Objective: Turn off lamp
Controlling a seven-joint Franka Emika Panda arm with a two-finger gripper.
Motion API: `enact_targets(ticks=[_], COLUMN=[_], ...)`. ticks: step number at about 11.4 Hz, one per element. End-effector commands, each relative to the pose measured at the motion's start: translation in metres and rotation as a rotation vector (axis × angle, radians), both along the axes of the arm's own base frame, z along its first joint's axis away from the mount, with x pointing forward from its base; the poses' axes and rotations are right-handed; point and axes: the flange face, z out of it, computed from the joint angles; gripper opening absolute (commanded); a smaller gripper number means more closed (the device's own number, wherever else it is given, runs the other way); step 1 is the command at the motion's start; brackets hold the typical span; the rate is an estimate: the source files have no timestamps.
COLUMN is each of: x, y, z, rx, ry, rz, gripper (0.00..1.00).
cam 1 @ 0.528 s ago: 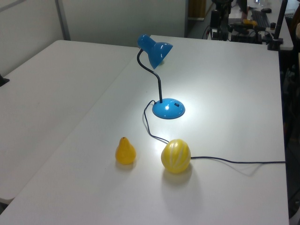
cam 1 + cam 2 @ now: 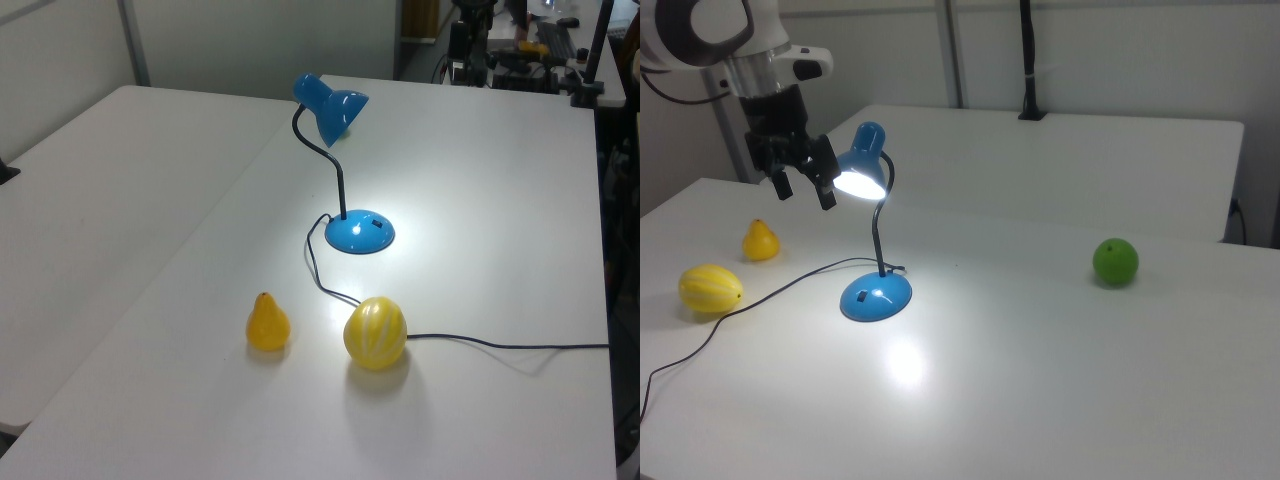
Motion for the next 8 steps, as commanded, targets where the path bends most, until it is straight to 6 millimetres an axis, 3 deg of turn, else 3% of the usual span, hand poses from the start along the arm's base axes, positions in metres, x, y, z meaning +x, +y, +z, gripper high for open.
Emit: enact_targets(ticks=[1, 8], x=[-0.0019, -0.0013], y=[-0.0037, -0.0025], z=[0.0024, -0.0001], rx=[-0.008, -0.012], ry=[0.018, 0.026], rz=[0.022, 0.045], gripper=[1.0, 1.0])
